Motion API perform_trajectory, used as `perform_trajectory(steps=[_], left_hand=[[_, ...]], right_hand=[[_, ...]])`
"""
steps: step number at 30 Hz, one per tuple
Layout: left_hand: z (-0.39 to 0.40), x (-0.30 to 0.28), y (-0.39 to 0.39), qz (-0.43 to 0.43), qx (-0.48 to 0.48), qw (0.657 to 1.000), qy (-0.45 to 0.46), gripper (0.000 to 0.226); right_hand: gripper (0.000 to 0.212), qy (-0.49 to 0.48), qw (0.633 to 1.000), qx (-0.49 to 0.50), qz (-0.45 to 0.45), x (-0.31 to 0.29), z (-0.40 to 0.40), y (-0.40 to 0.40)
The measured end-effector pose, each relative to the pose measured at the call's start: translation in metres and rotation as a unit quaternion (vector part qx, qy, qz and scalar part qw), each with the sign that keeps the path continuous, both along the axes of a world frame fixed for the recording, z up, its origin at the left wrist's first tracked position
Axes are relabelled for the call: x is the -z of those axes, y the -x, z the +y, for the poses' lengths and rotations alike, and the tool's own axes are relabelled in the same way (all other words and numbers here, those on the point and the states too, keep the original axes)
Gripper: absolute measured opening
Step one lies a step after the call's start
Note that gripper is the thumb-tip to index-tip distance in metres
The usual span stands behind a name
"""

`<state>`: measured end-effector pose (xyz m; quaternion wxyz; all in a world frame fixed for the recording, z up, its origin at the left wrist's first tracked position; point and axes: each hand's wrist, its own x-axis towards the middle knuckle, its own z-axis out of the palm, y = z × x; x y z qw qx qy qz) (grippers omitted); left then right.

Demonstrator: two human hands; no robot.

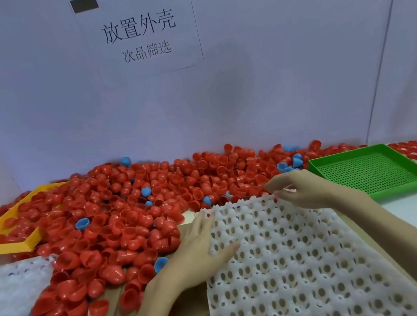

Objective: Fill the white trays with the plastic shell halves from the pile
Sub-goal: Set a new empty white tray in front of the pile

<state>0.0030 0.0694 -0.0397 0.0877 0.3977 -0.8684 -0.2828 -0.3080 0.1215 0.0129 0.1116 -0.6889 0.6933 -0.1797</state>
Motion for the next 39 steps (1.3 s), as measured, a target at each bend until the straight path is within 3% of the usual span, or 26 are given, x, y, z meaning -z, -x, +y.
perform_trajectory(steps=[7, 13, 16, 20, 24, 28, 32, 34, 37, 39], left_hand=[[-0.006, -0.007, -0.010, 0.020, 0.007, 1.000, -0.022, 0.113], [-0.017, -0.009, -0.020, 0.148, -0.049, 0.983, -0.096, 0.130], [-0.020, -0.010, -0.023, 0.177, -0.096, 0.975, -0.093, 0.099], [-0.021, -0.008, -0.024, 0.117, -0.136, 0.984, 0.005, 0.055], [-0.014, -0.006, -0.014, 0.136, -0.116, 0.984, 0.015, 0.036], [-0.005, -0.014, -0.009, 0.141, -0.067, 0.984, -0.082, 0.048], [0.000, -0.018, -0.018, -0.048, -0.040, 0.993, 0.102, 0.060], [0.004, -0.019, -0.017, -0.072, -0.022, 0.984, 0.160, 0.060], [0.007, -0.016, -0.012, -0.073, 0.000, 0.989, 0.131, 0.084], [0.006, -0.009, -0.009, -0.103, 0.024, 0.987, 0.118, 0.094]], right_hand=[[0.031, 0.024, 1.000, 0.005, 0.002, 0.018, 0.014, -0.007], [0.037, 0.043, 0.999, 0.016, 0.003, 0.020, 0.015, -0.009], [0.043, 0.025, 0.999, 0.033, 0.011, 0.025, 0.019, -0.004], [0.043, 0.037, 0.997, 0.059, 0.041, 0.030, 0.020, 0.000], [0.043, -0.036, 0.988, 0.097, 0.118, 0.027, 0.021, 0.004], [0.044, -0.148, 0.968, 0.126, 0.159, 0.006, 0.030, 0.007], [0.028, -0.347, 0.898, 0.180, 0.202, -0.032, 0.042, 0.006], [0.028, -0.421, 0.866, 0.187, 0.195, -0.050, 0.045, 0.006], [0.033, -0.429, 0.866, 0.183, 0.178, -0.062, 0.043, 0.005], [0.033, -0.397, 0.886, 0.177, 0.161, -0.057, 0.039, 0.005]])
